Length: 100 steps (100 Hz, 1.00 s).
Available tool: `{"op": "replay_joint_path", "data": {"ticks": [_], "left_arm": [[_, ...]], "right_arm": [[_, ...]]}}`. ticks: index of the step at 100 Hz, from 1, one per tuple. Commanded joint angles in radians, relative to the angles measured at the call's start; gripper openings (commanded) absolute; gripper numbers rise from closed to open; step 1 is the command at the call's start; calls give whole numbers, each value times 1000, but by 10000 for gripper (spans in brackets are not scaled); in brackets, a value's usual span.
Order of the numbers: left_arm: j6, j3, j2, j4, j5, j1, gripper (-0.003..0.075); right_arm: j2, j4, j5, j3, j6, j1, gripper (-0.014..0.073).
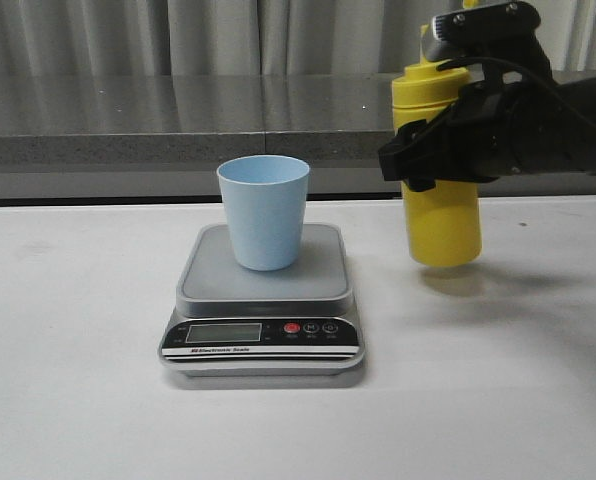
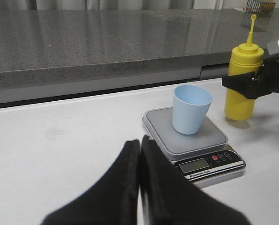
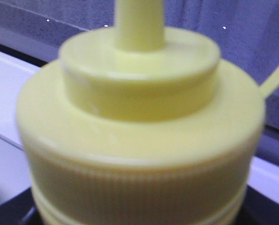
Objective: Pour seasoning into cup on scale with both arms
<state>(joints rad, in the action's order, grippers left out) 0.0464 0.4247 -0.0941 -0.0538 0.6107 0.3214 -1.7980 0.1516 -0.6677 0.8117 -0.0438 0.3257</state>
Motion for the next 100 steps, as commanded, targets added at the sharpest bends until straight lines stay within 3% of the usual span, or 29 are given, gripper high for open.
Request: {"op": "replay_joint_path", "data": {"ticks": [1,55,82,100], "left_arm": [[9,23,-10,-2,-77,-3,-20],[9,23,-10,-2,-77,-3,-20],[9,23,-10,-2,-77,-3,-20],[9,23,-10,-2,-77,-3,-20]], "right_arm": [[73,81,28,66,-53,7,-58],[75,662,611,357,-51,58,-58],[74,1065,729,385,-44,119,-58],[72,1262,813,385,-43,170,-58]]}}
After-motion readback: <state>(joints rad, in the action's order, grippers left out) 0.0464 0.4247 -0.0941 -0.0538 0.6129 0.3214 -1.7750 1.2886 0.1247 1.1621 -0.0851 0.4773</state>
